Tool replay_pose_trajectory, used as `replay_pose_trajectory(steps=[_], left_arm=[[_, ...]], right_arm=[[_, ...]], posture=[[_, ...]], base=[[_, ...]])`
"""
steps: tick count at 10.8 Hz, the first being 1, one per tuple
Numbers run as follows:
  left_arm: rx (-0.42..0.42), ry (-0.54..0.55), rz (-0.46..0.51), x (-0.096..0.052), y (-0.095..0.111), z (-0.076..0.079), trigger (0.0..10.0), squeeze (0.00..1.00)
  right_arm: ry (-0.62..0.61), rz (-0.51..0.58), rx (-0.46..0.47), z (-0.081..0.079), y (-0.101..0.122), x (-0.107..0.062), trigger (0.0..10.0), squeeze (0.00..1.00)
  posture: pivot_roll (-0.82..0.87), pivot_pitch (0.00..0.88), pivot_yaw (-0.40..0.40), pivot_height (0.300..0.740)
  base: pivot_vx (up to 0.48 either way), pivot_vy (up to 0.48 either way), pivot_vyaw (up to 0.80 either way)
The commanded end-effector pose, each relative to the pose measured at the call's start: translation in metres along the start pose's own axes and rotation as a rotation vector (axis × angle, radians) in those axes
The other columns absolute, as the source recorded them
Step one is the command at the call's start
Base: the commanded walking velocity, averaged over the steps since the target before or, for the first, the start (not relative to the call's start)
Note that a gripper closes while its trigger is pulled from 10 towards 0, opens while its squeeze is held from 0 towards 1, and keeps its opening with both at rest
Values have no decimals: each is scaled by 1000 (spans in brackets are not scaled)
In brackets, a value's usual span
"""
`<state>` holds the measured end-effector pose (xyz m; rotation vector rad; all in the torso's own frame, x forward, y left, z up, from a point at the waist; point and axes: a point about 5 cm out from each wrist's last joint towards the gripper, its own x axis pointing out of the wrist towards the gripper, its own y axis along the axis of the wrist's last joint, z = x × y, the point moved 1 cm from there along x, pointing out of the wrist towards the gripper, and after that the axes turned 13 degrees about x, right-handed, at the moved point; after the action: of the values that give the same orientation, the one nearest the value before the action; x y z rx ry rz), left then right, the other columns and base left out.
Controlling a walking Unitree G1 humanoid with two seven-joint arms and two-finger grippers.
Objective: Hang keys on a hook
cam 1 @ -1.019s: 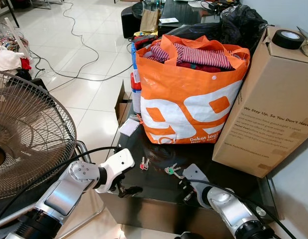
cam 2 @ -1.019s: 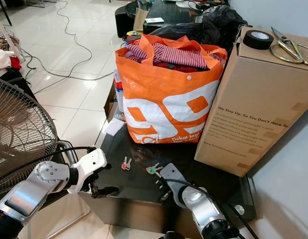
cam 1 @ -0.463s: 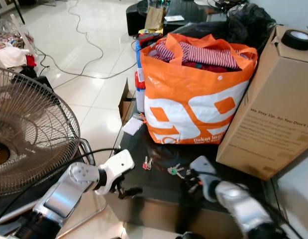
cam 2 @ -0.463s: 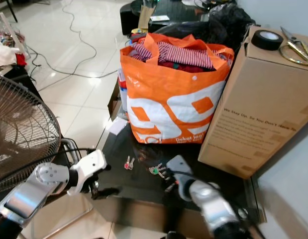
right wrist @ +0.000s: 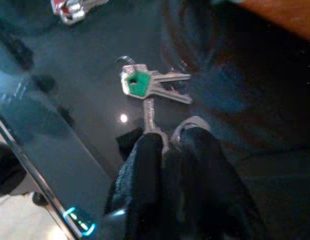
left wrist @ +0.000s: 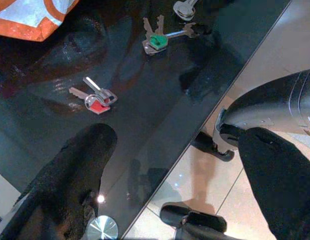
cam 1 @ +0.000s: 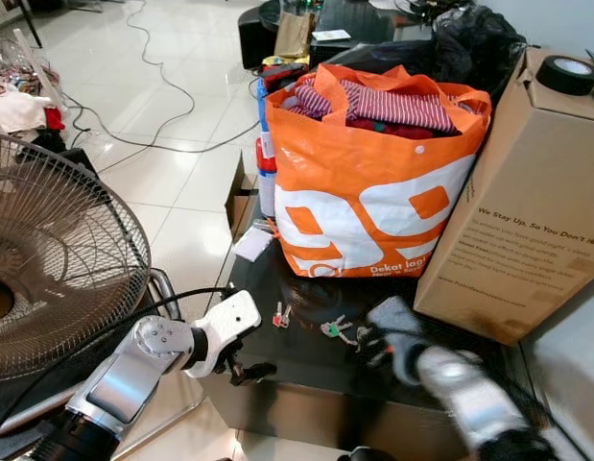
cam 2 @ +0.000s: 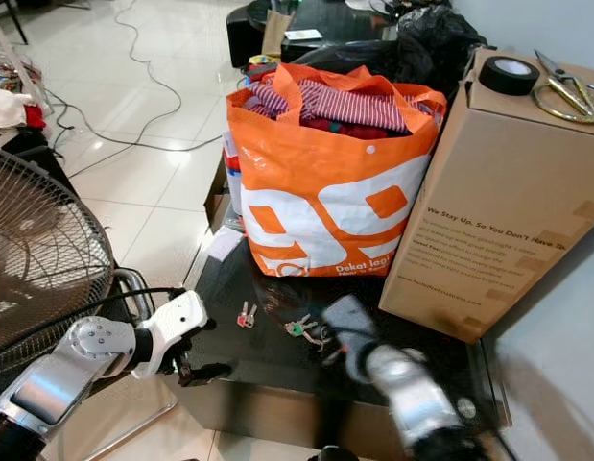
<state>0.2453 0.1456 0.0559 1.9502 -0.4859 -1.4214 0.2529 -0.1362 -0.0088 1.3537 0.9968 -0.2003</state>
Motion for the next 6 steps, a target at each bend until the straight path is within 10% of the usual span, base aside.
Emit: replay_pose_trajectory(steps=[1,5,6], left_arm=[[26,5,-8,-2,1,0,10000,0],[10,7,-24,-8,-5,6,10000,0],[7,5,-26,-8,-5,8,10000,0]], right_arm=[[-1,-24,-22,-5,-3,5,10000,1000],[-5,-94,-103,-15,-13,14,10000,1000],[-52,-110,-115,-10,-15,16,10000,0]], posture=[[-147,0,12,740],[-128,0,-9,740],[-127,0,-9,740]], base=[[0,0,0],[0,0,0],[0,0,0]])
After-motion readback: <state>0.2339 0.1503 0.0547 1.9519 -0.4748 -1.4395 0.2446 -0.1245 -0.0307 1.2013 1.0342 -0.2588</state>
